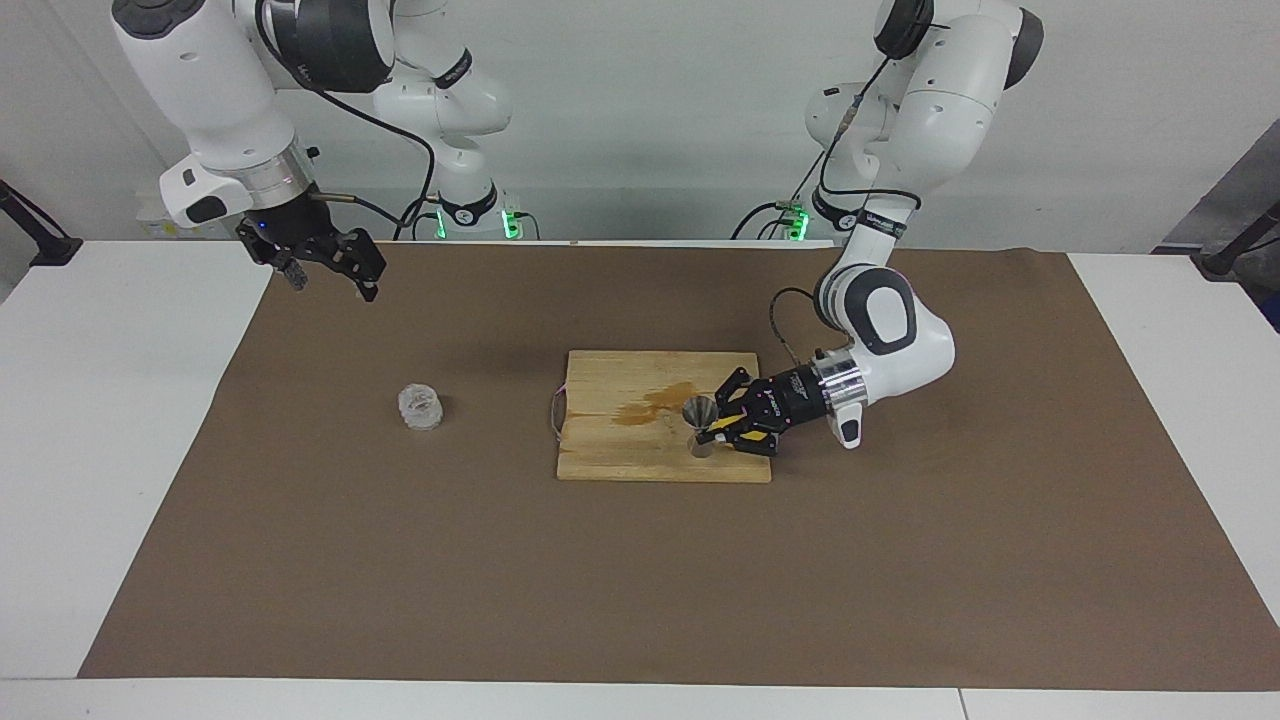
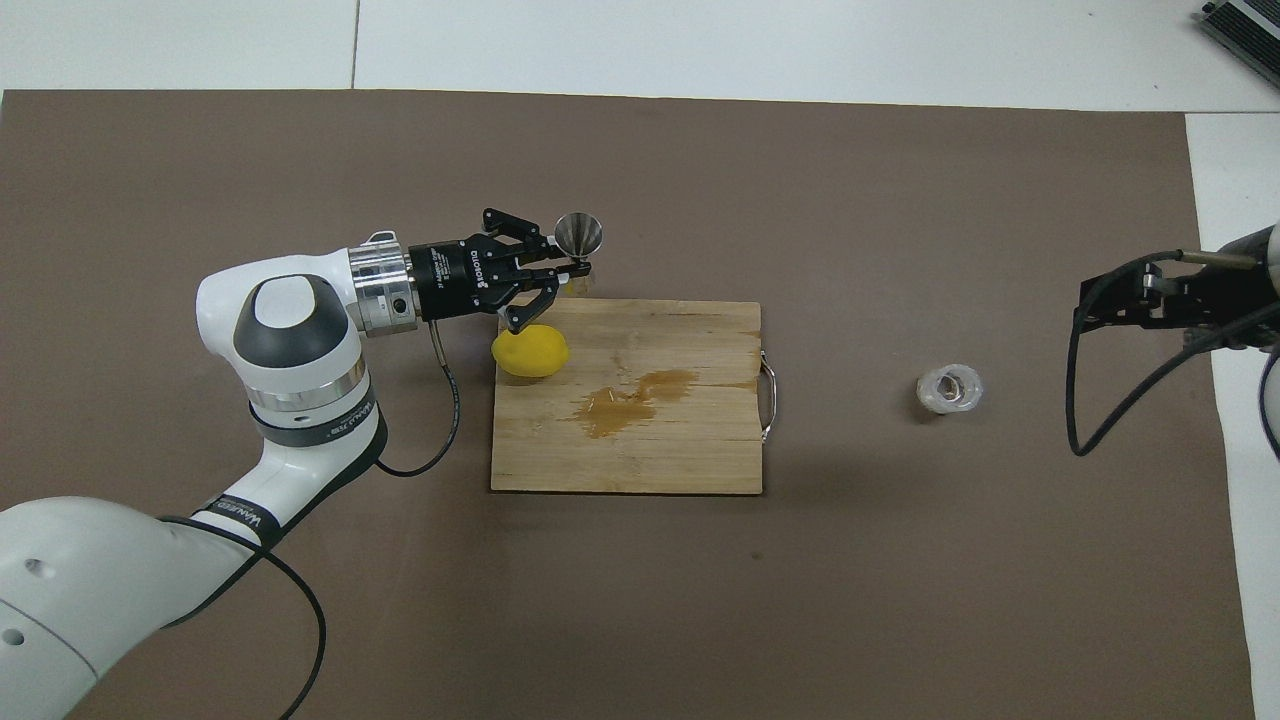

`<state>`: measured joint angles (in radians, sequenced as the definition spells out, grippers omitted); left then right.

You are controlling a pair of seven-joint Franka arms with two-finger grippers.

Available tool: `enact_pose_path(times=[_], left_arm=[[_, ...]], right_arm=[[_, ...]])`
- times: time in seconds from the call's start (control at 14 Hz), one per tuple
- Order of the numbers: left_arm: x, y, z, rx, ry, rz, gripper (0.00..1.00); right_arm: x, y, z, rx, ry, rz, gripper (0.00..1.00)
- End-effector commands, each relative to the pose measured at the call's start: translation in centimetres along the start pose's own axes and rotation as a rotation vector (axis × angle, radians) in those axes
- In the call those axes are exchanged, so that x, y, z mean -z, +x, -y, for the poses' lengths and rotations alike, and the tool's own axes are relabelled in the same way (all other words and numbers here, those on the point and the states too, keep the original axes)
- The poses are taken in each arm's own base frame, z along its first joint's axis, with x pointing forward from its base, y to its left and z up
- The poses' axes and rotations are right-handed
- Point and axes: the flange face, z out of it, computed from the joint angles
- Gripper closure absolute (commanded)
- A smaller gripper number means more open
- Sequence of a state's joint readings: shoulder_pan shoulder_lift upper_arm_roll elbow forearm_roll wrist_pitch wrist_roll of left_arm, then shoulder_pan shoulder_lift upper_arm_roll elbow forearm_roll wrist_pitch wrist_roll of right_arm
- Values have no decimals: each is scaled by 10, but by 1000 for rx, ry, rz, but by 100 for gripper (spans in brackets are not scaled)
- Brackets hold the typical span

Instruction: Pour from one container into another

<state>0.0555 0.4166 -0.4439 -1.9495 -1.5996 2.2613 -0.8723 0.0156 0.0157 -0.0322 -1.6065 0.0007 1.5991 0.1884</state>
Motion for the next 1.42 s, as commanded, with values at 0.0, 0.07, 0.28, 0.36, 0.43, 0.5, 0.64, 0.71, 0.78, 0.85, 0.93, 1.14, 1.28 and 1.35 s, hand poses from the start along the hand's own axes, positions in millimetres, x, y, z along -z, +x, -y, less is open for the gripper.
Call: enact_pose_path(times=[0.0,0.07,0.28,0.36,0.43,0.5,0.64,0.71,0.78,0.85,0.93,1.14,1.28,1.35], left_arm=[[5,-9,26,-16,-24,-12,95],[4,-10,33,-23,-27,-8,95],[-3,2,60,-35,-61,30,94],[-10,5,70,-42,-71,44,94],[-10,10,74,-53,-87,45,94],[-14,13,80,-62,-84,46,94],[-17,18,90,-60,-96,42,94],[-18,19,96,-66,-111,48,94],[-19,24,101,-68,-126,53,93],[-21,26,105,-80,-131,55,93],[-22,27,106,-81,-137,61,93],[-26,35,113,-71,-161,70,92],[-32,37,121,-69,-167,75,91],[-33,38,122,-69,-166,74,91]], right_arm=[[2,-2,-3,10,14,-1,0],[2,-2,-4,8,14,-1,0],[2,-2,-4,8,14,-1,0],[2,-2,-3,10,14,-1,0],[2,-2,-4,8,14,-1,0],[2,-2,-3,10,14,-1,0],[2,-2,-3,10,12,-1,0],[2,-2,-3,10,14,1,0],[2,-2,-3,10,14,-1,0],[2,-2,-3,10,14,-1,0],[2,-2,-3,10,14,-1,0],[2,-2,-4,8,14,-1,0],[2,-2,-3,10,14,-1,0],[2,-2,-4,8,14,-1,0]])
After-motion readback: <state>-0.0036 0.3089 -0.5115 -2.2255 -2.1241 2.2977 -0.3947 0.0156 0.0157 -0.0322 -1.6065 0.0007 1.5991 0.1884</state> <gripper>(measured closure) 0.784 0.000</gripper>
